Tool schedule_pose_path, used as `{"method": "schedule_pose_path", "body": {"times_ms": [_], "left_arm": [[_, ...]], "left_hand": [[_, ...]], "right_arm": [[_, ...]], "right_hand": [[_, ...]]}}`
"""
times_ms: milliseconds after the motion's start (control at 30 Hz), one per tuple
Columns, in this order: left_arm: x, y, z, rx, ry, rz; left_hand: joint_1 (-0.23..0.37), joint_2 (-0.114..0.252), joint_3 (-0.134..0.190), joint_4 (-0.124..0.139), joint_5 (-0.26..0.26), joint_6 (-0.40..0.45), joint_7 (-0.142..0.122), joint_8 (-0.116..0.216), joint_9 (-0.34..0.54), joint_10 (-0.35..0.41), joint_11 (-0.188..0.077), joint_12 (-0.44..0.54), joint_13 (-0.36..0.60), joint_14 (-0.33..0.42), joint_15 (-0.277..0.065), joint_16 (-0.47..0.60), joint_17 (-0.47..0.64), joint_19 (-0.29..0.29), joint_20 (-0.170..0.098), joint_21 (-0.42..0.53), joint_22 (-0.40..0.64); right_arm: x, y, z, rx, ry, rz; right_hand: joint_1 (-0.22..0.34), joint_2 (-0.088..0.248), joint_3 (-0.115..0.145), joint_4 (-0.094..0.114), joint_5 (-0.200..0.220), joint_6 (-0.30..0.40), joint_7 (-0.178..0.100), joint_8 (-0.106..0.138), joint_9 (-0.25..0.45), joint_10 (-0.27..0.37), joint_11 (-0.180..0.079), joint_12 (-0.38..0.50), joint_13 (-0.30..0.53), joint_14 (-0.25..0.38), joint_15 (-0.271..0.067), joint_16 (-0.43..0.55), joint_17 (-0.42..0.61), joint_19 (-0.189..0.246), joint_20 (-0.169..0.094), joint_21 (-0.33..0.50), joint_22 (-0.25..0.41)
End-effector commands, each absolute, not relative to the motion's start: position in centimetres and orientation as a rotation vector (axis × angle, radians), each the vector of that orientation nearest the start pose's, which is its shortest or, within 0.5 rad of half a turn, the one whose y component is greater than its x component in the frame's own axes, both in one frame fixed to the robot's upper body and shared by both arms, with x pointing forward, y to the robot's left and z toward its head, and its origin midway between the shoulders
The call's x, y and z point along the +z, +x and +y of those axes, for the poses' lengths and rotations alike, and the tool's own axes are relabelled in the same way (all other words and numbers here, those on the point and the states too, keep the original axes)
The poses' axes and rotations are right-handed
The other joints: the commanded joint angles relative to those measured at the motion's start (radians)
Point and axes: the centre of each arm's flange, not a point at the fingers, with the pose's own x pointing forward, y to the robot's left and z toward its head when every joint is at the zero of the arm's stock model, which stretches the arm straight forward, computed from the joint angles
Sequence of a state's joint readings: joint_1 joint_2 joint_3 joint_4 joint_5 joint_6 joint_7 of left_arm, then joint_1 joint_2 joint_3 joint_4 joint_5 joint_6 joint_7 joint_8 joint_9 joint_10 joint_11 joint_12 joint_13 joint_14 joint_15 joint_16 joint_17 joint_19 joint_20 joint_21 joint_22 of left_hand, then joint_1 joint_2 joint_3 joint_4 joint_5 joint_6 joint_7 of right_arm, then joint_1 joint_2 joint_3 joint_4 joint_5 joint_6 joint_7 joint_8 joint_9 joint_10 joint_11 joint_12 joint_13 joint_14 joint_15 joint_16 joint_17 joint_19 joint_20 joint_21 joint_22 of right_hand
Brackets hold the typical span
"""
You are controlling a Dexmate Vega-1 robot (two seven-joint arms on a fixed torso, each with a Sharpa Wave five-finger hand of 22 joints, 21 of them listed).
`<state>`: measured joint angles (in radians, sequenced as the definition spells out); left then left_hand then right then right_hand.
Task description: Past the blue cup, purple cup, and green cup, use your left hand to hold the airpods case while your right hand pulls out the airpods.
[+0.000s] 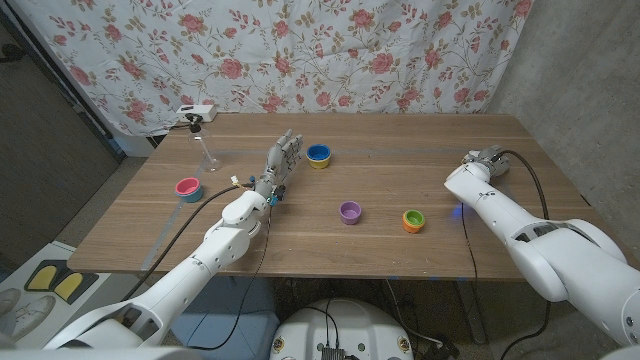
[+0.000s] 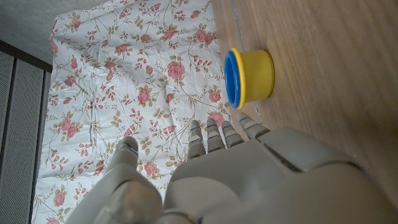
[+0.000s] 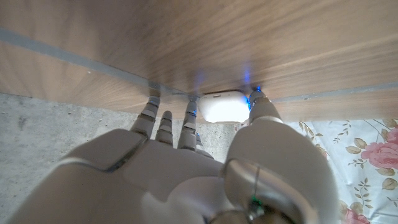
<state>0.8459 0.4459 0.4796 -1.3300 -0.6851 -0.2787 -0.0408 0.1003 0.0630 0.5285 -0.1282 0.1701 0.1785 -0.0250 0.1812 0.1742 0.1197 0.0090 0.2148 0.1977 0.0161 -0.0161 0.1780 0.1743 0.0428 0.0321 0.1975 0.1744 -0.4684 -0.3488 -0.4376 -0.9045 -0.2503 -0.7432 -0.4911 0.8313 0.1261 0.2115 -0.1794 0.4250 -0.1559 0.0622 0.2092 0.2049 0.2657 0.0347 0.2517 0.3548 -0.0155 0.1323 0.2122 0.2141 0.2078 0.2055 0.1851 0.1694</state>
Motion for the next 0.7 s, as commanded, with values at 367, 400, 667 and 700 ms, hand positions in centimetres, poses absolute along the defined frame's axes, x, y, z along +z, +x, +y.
{"method": "schedule_pose_path", "body": {"times_ms": [367,400,667,700], "left_arm": [[-5.74,65.08,21.18,-0.355,-0.107,-0.539],[-5.74,65.06,21.19,-0.352,-0.104,-0.537],[-5.88,65.07,21.21,-0.352,-0.105,-0.538],[-5.93,65.08,21.18,-0.352,-0.111,-0.539]], "left_hand": [[-0.005,0.005,0.003,0.0,0.005,0.01,0.001,0.003,0.003,0.005,-0.003,0.003,0.002,0.009,0.002,0.006,0.003,0.006,0.0,-0.002,0.002],[-0.005,0.005,0.003,0.0,0.005,0.01,0.002,0.003,0.003,0.005,-0.003,0.003,0.002,0.009,0.002,0.006,0.003,0.006,0.0,-0.002,0.002],[-0.005,0.005,0.004,0.0,0.005,0.01,0.0,0.003,0.003,0.004,-0.003,0.003,0.002,0.009,0.002,0.006,0.003,0.005,0.0,-0.002,0.002],[-0.005,0.005,0.004,0.0,0.005,0.01,0.0,0.003,0.003,0.005,-0.003,0.003,0.002,0.01,0.002,0.006,0.003,0.005,0.0,-0.002,0.002]], "right_arm": [[-3.03,70.08,-39.59,-0.852,-0.789,0.067],[-3.0,70.02,-39.55,-0.854,-0.788,0.062],[-2.71,69.73,-39.32,-0.861,-0.78,0.027],[-2.69,69.72,-39.29,-0.861,-0.781,0.026]], "right_hand": [[0.051,-0.014,0.048,0.009,0.073,0.053,-0.027,0.017,0.0,0.073,-0.082,0.052,0.031,0.045,-0.045,0.018,0.001,0.034,-0.007,0.011,0.001],[0.052,-0.014,0.05,0.01,0.077,0.057,-0.028,0.018,0.0,0.076,-0.086,0.054,0.033,0.051,-0.05,0.02,0.001,0.036,-0.008,0.012,0.001],[0.063,-0.02,0.061,0.009,0.096,0.077,-0.042,0.02,0.0,0.094,-0.114,0.068,0.04,0.068,-0.06,0.022,0.001,0.047,-0.005,0.012,0.001],[0.064,-0.02,0.063,0.009,0.098,0.078,-0.042,0.019,0.0,0.096,-0.114,0.069,0.04,0.068,-0.061,0.021,0.001,0.048,-0.005,0.012,0.001]]}}
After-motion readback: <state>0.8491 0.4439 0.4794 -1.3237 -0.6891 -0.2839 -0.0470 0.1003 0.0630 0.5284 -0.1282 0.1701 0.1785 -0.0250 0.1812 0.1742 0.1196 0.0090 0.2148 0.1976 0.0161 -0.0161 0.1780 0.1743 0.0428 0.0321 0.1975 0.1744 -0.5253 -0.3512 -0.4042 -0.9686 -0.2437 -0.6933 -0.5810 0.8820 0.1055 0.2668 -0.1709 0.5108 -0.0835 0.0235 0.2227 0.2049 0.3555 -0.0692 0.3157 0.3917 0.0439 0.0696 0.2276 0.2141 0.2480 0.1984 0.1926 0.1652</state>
